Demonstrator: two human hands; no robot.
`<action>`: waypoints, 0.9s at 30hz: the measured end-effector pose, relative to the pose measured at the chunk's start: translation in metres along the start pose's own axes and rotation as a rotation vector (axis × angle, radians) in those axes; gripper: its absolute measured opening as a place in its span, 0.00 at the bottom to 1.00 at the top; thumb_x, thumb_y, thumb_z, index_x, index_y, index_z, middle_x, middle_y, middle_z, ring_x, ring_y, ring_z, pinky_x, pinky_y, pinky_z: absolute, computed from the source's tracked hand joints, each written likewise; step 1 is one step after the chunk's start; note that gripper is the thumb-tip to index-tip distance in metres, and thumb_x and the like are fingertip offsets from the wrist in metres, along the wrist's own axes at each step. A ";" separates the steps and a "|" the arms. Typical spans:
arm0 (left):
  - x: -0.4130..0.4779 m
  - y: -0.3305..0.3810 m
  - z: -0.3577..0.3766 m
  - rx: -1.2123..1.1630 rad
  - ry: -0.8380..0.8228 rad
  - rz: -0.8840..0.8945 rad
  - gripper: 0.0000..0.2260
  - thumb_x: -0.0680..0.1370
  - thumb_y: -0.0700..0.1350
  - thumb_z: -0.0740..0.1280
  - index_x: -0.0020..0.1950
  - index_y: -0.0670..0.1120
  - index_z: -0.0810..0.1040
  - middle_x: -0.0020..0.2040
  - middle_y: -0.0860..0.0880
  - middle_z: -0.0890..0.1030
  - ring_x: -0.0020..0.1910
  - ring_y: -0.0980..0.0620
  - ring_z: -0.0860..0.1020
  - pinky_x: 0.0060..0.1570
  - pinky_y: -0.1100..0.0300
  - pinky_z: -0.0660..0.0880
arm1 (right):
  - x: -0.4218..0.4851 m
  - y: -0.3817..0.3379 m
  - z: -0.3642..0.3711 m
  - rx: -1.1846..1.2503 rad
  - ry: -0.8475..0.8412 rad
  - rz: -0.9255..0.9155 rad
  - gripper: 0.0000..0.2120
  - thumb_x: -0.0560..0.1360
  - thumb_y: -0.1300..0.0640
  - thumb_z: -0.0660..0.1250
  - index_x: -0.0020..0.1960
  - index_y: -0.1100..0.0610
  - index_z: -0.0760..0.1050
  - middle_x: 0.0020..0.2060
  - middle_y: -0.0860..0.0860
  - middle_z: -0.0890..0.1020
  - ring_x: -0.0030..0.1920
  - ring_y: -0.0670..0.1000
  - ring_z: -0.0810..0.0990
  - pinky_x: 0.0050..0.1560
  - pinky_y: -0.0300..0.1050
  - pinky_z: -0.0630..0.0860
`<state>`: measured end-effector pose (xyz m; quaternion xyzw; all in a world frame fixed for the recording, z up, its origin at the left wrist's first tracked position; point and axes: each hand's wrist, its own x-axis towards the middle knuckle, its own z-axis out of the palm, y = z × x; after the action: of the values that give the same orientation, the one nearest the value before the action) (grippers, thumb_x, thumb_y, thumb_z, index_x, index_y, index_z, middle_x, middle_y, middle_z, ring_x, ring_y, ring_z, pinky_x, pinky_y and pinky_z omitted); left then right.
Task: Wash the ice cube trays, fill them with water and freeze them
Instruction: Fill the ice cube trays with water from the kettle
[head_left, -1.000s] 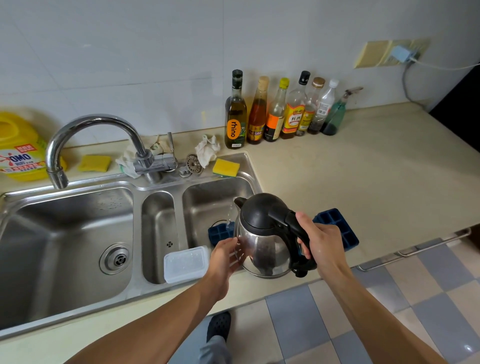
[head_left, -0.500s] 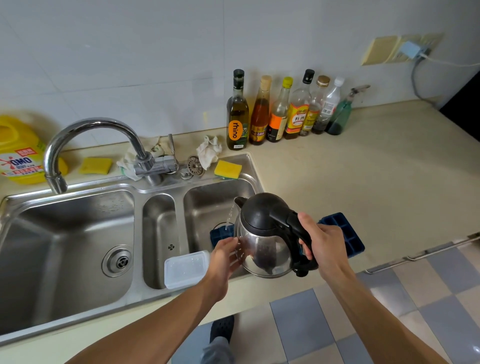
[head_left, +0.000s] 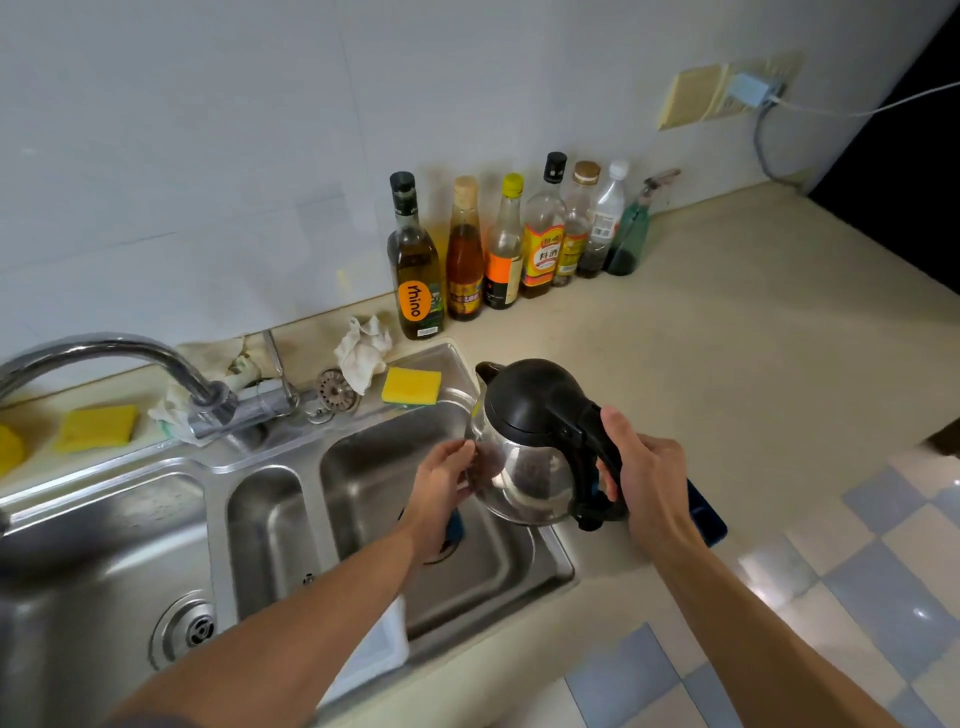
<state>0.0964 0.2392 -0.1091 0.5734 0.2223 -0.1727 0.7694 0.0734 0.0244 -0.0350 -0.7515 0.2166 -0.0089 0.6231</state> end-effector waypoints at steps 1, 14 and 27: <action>0.009 0.006 0.002 0.011 -0.017 0.008 0.08 0.83 0.44 0.64 0.60 0.41 0.77 0.52 0.43 0.82 0.50 0.47 0.80 0.50 0.57 0.76 | 0.007 -0.001 0.002 0.004 0.019 0.000 0.29 0.70 0.29 0.64 0.24 0.51 0.77 0.21 0.51 0.75 0.22 0.49 0.73 0.25 0.38 0.74; 0.123 0.065 0.034 0.110 -0.128 -0.029 0.07 0.84 0.43 0.62 0.60 0.44 0.76 0.50 0.47 0.82 0.51 0.50 0.80 0.51 0.57 0.76 | 0.091 -0.013 0.021 0.064 0.113 0.050 0.26 0.80 0.39 0.65 0.28 0.52 0.78 0.23 0.46 0.78 0.23 0.42 0.77 0.26 0.32 0.73; 0.109 0.056 0.025 0.584 0.070 0.244 0.12 0.82 0.48 0.65 0.63 0.44 0.78 0.55 0.47 0.82 0.53 0.47 0.79 0.49 0.56 0.75 | 0.088 -0.039 0.003 -0.473 0.298 -0.317 0.12 0.79 0.42 0.64 0.50 0.50 0.77 0.44 0.43 0.80 0.47 0.46 0.78 0.46 0.42 0.73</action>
<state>0.2211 0.2298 -0.1168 0.7982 0.1192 -0.1157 0.5791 0.1662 0.0023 -0.0210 -0.8903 0.1820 -0.1651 0.3834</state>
